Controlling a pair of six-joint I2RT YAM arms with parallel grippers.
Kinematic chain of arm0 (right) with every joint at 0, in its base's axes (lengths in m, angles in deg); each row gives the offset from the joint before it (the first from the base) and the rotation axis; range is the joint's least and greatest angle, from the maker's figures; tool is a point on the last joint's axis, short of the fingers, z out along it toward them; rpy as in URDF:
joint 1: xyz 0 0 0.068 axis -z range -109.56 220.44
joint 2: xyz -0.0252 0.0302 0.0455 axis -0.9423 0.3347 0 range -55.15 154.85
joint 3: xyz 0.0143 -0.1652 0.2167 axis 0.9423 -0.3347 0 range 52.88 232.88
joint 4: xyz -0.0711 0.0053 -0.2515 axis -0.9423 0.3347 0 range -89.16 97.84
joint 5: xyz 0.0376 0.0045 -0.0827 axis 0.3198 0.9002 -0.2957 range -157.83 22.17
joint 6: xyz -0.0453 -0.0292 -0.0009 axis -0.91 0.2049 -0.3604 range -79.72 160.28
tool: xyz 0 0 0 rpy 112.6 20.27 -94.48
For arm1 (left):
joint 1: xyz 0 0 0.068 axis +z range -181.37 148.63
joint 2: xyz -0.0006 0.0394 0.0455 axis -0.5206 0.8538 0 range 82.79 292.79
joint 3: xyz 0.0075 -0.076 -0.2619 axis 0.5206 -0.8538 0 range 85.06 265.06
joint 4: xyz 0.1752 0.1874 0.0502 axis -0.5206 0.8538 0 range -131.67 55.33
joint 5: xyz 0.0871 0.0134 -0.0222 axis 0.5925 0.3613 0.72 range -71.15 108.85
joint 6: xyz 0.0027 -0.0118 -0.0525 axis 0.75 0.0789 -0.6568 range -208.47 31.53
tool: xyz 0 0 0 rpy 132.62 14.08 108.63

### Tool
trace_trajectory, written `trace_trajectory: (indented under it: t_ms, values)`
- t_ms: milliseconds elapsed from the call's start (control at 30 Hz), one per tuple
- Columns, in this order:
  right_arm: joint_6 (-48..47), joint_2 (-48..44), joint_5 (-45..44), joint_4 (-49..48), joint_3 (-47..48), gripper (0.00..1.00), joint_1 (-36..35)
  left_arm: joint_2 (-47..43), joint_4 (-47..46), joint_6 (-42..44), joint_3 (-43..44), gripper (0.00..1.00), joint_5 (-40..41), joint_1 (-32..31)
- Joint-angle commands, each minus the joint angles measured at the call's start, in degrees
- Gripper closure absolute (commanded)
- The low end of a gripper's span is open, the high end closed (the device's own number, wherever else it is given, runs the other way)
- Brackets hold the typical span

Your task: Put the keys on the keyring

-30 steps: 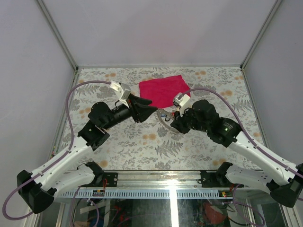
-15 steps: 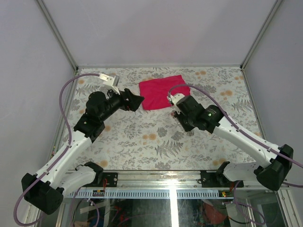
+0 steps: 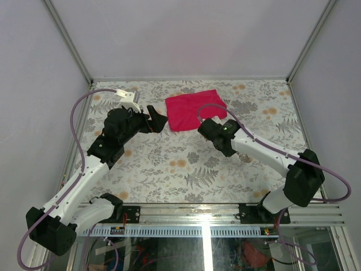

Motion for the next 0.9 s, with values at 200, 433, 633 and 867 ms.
trace_trajectory:
  t_ms: [200, 433, 633, 867]
  values:
    - [-5.6, 10.1, -11.5, -9.8, -0.4, 0.92, 16.4, 1.3, 0.5, 0.6, 3.3, 0.06, -0.4, 0.8]
    - [-8.7, 21.1, -19.1, -17.6, -2.3, 0.95, 26.2, 2.2, 0.3, -0.4, 3.3, 0.05, -3.5, 0.9]
    - [-7.5, 23.7, -15.4, -18.1, -1.8, 0.7, 27.8, 2.9, -0.1, -0.3, 3.6, 0.04, -4.5, 0.9]
    - [-6.9, 15.1, -7.7, -20.6, -2.9, 0.34, 27.7, 3.9, 0.2, -1.0, 3.9, 0.02, -5.4, 0.9]
